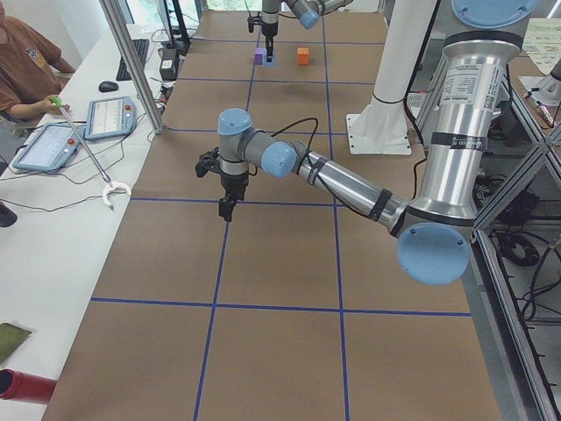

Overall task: Place blue block between orange and purple blocks
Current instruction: 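Carry the cube with the right gripper between the purple and orange cubes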

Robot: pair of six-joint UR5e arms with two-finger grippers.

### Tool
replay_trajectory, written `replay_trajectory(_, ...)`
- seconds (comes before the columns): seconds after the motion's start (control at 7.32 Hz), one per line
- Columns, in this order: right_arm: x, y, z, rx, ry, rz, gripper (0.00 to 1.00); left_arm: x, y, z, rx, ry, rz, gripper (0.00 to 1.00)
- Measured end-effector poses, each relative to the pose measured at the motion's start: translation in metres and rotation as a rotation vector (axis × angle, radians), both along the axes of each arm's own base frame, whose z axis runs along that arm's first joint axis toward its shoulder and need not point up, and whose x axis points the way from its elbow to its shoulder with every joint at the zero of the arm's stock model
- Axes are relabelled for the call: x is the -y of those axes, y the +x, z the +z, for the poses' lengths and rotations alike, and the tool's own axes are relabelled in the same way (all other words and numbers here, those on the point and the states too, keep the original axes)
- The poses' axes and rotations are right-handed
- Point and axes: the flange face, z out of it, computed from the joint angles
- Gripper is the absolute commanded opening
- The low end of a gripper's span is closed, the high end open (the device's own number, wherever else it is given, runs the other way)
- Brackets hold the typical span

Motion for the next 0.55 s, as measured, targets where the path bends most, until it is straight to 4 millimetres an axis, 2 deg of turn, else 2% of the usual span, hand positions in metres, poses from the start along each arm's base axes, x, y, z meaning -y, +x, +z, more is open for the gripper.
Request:
replay_trajectory(0.27, -0.010, 0.057, 0.076, 0.037, -0.013, 0.026, 0.00, -0.006, -0.006, 0.011, 0.009, -0.017, -0.006, 1.00)
replay_trajectory(0.41, -0.009, 0.073, 0.099, 0.048, -0.039, 0.029, 0.00, -0.006, -0.007, 0.012, 0.010, -0.020, -0.007, 1.00)
replay_trajectory(0.55, -0.008, 0.079, 0.117, 0.044, -0.065, 0.032, 0.00, -0.007, -0.007, 0.013, 0.010, -0.021, -0.008, 1.00)
